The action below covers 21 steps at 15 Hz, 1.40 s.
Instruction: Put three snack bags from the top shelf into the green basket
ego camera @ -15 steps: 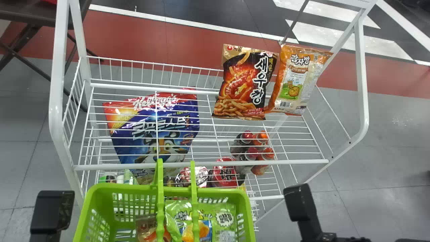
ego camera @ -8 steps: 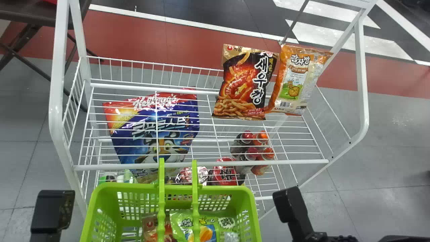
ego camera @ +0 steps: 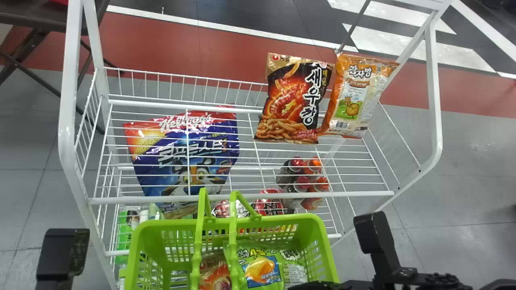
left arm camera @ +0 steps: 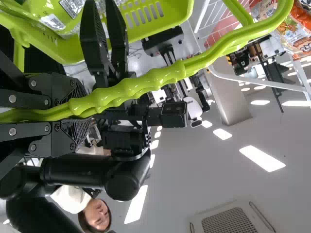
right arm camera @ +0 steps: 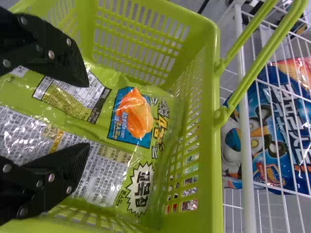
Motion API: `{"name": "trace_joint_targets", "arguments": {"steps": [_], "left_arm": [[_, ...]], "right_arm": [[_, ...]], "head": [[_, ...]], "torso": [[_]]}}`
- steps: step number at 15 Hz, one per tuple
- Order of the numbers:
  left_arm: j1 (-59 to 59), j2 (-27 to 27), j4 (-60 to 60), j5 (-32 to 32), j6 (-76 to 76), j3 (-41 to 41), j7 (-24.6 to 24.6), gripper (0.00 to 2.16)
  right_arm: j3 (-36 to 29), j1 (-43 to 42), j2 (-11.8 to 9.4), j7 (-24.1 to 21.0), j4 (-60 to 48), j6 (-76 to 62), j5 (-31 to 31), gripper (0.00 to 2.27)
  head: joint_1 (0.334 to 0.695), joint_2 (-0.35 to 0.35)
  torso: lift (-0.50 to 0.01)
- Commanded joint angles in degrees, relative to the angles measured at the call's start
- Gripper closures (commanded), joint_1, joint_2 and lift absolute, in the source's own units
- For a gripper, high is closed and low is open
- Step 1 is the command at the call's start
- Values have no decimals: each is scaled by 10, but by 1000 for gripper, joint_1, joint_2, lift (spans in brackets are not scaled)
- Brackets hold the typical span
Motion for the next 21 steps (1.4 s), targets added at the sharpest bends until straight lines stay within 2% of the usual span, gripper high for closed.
{"name": "trace_joint_targets", "arguments": {"steps": [1, 2, 4, 8, 10, 12, 15, 21], "left_arm": [[1, -1, 0, 0, -2, 0, 0, 1396], [1, -1, 0, 0, -2, -1, 0, 1396], [1, -1, 0, -2, 0, -2, 1, 1396], [1, -1, -1, -2, 0, -2, 0, 1396], [1, -1, -1, -2, 0, -3, 1, 1396], [1, -1, -1, -3, 0, -7, 3, 1396], [1, -1, -1, -6, 0, -12, 4, 1396], [4, -2, -2, -8, 0, -12, 4, 1396]], "right_arm": [[-9, -15, 15, 39, 18, -44, 0, 66], [-11, -20, 24, 59, 27, -107, 0, 70], [-16, -33, 35, 63, 29, -156, 0, 73], [-37, -50, 41, 71, 46, -274, -3, 76], [-37, -73, 41, 66, 82, -388, 21, 76], [-15, -116, 40, 46, 130, -473, 74, 70], [37, -192, 26, -8, 218, -545, 134, 70], [133, -308, 20, -86, 377, -624, 232, 120]], "head": [[695, -350], [695, -350], [695, -350], [695, -350], [695, -350], [695, -350], [695, -350], [695, -350]], "torso": [[-45], [-45], [-45], [-45], [-45], [-45], [-45], [-45]]}}
